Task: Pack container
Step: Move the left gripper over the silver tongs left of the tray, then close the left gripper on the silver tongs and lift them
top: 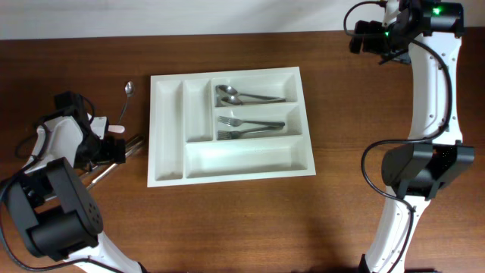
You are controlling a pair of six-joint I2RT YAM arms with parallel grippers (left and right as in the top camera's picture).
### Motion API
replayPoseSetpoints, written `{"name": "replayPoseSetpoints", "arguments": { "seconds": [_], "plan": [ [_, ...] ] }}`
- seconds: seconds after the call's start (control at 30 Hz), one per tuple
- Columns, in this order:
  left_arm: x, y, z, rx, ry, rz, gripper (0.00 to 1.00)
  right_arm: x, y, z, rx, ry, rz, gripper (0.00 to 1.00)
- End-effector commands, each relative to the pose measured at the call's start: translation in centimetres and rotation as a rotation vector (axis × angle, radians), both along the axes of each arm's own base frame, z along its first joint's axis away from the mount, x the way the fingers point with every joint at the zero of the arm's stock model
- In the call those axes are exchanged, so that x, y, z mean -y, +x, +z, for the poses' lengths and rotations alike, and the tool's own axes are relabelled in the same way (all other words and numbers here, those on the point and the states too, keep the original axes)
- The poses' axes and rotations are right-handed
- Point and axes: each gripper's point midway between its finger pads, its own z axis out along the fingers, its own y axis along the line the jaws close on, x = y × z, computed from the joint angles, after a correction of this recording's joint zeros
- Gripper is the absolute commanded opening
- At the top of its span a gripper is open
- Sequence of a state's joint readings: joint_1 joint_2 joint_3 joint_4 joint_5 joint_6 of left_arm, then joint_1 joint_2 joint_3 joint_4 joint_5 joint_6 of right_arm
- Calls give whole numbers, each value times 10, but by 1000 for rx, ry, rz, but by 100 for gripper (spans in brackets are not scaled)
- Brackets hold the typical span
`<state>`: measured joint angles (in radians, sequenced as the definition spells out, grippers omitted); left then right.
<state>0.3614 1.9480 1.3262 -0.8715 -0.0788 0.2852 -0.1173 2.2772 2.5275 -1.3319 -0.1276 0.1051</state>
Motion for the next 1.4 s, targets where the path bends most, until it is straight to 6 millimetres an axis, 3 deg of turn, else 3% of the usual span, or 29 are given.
{"name": "replayPoseSetpoints", "arguments": {
  "seconds": [0.0,0.23,0.43,0.53,0.87,0.97,1.07,1.13,1.33,1.37],
  "plan": [
    [-3,11,-1,23,3,-112,96,2,0,-4,-10,-1,-8,99],
    [17,33,1,130,-97,-284,93,2,0,-4,-10,-1,-8,99],
    [17,44,-2,172,-100,-290,89,2,0,-4,-10,-1,-8,99],
    [17,44,-10,161,-107,-289,80,2,0,-4,-10,-1,-8,99],
    [27,26,-46,66,-181,-279,76,2,0,-4,-10,-1,-8,99],
    [29,23,-53,50,-191,-278,61,2,0,-4,-10,-1,-8,99],
    [29,23,-55,46,-192,-277,36,2,0,-4,-10,-1,-8,99],
    [29,23,-55,47,-192,-277,28,2,0,-4,-10,-1,-8,99],
    [32,24,-54,56,-211,-250,18,2,0,-4,-10,-1,-8,99],
    [34,25,-54,63,-225,-244,11,2,0,-4,-10,-1,-8,99]
  ]
}}
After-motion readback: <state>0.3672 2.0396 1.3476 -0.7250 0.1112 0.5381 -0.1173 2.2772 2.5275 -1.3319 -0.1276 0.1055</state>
